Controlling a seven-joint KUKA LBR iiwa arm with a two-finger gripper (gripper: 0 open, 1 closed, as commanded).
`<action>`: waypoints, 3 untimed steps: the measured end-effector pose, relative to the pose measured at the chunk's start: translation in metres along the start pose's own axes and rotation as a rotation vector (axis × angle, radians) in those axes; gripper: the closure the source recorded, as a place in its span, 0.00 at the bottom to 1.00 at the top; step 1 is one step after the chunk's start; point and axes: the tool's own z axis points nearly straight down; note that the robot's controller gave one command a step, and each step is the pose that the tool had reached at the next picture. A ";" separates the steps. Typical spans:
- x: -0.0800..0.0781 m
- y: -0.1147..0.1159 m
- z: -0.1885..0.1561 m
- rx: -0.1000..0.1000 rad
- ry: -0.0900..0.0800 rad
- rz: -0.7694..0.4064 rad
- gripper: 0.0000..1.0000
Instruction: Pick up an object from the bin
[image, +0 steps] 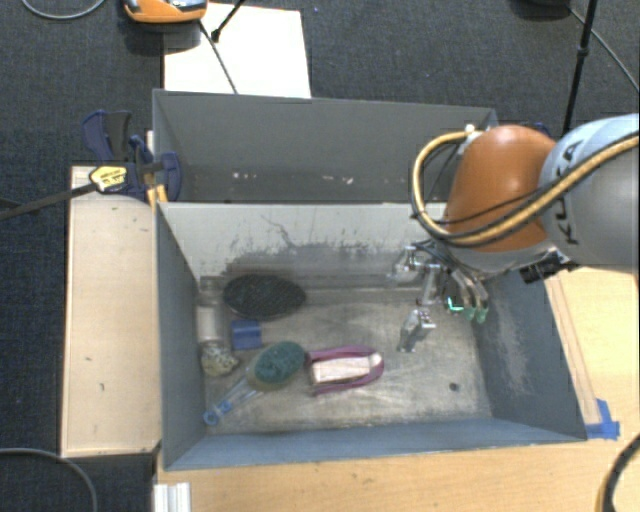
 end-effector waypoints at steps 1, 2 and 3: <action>0.075 0.022 0.081 0.000 -0.014 -0.038 0.00; 0.089 0.073 0.074 0.000 -0.021 -0.306 0.00; 0.091 0.072 0.076 0.000 -0.013 -0.304 1.00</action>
Offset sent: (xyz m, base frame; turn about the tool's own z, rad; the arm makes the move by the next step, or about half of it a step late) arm -0.0767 0.0225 -0.0824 -0.0378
